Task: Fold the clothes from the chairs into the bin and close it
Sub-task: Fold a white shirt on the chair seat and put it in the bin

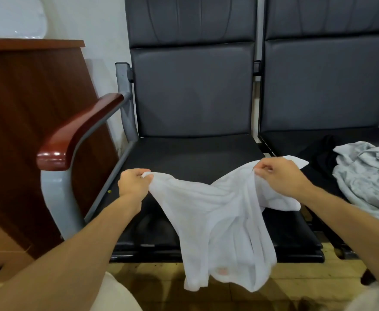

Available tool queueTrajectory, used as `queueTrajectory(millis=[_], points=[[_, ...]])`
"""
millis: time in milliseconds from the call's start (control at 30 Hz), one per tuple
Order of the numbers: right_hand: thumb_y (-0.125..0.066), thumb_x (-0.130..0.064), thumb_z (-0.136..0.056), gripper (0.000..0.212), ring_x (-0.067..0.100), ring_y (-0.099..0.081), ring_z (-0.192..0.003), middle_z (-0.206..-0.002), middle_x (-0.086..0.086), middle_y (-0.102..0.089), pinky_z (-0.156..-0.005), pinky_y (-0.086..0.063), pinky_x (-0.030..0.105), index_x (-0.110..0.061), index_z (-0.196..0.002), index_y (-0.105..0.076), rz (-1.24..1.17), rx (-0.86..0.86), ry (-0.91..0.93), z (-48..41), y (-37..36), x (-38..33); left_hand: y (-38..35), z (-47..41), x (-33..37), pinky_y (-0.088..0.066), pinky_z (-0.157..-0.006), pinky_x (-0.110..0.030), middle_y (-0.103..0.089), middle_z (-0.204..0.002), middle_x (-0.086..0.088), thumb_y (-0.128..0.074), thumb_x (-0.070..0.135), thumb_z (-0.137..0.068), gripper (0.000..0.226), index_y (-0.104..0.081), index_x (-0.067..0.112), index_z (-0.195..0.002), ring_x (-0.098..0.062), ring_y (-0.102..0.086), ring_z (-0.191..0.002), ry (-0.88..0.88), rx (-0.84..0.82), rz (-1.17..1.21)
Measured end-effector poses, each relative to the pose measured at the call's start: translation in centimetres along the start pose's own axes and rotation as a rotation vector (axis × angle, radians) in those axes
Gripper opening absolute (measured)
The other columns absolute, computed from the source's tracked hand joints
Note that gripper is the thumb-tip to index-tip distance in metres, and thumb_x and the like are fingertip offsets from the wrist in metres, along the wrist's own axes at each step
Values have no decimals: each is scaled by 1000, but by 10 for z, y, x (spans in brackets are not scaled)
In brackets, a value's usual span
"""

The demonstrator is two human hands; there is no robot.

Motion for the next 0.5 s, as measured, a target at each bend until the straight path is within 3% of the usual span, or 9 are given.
queueTrajectory(millis=[100, 233, 367, 500], points=[[-54, -16, -97, 12, 5, -55, -75, -85, -5, -64, -60, -35, 14, -19, -92, -65, -217, 171, -81, 10, 26, 5, 16, 8, 5, -56, -88, -43, -67, -111, -13, -67, 5, -88, 23, -71, 5, -111, -27, -63, -99, -36, 27, 23], [-50, -16, -98, 17, 10, -54, -83, -90, -2, -62, -63, -37, 18, -12, -103, -66, -353, 284, -180, 24, 46, 16, 34, 22, 14, -58, -71, -31, -68, -99, -10, -72, 7, -84, 19, -72, 2, -103, -20, -65, -84, -71, 44, 69], [-51, -17, -98, 16, 15, -56, -89, -92, -3, -64, -70, -42, 27, -18, -95, -67, -502, 236, -189, 36, 48, 16, 52, 35, 16, -53, -59, -22, -67, -94, -9, -68, 14, -89, 17, -69, 4, -103, -12, -63, -72, -69, 85, 135], [-52, -16, -97, 17, 14, -58, -84, -88, -2, -65, -68, -43, 27, -19, -89, -67, -474, 155, -160, 47, 42, 7, 59, 41, 10, -55, -70, -29, -64, -107, -12, -57, 8, -95, 20, -66, 2, -112, -22, -63, -89, -16, 61, 276]])
Point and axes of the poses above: each hand's wrist, its own z-axis away from the middle knuckle, its own y-axis out of the back of the hand, x = y × z, the point moved 9 cm from there along -z, towards the middle knuckle
